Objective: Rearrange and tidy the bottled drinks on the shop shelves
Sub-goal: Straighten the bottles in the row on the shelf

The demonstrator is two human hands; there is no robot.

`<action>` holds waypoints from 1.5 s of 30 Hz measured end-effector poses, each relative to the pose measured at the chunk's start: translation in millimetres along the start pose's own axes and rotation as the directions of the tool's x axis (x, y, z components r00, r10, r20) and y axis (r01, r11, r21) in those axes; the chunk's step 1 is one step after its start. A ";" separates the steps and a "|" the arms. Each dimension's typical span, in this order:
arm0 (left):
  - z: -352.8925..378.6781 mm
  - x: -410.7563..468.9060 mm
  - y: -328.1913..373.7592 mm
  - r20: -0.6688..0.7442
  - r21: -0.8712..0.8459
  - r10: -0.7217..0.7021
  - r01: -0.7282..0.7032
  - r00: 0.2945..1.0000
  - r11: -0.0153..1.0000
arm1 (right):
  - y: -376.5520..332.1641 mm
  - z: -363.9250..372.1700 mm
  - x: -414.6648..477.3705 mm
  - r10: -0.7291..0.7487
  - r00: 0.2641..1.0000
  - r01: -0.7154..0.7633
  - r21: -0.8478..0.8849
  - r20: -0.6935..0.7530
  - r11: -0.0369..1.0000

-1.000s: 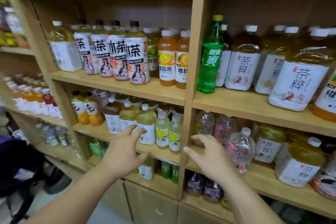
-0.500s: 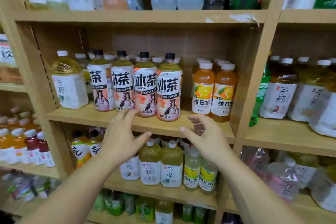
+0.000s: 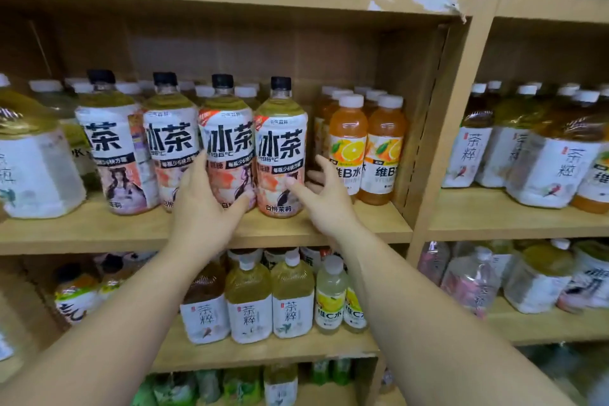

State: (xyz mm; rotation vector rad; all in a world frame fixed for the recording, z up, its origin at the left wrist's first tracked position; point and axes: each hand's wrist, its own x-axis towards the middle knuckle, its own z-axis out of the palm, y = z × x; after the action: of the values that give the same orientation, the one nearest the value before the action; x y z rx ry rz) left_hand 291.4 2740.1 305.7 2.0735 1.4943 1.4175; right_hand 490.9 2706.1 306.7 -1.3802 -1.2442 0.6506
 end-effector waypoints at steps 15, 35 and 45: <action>5.2 -16.3 -30.9 0.125 0.210 0.109 -0.133 0.986 0.969 | 12.5 2.3 3.2 -0.133 0.991 0.135 -0.166 0.022 0.977; 45.2 -82.5 -96.5 0.403 0.095 -0.152 0.124 0.903 0.988 | 84.0 5.8 -76.5 -0.512 0.858 0.340 -0.713 -0.030 0.612; 68.0 -64.6 -98.8 0.450 0.139 -0.210 0.164 0.868 0.977 | 101.7 9.6 -73.6 0.032 0.977 0.140 -0.740 0.213 0.658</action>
State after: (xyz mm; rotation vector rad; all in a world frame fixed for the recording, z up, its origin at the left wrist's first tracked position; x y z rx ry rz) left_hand 283.6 2755.2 170.5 2.0579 1.5223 0.7189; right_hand 492.1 2658.9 190.1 -1.9772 -1.8452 0.2116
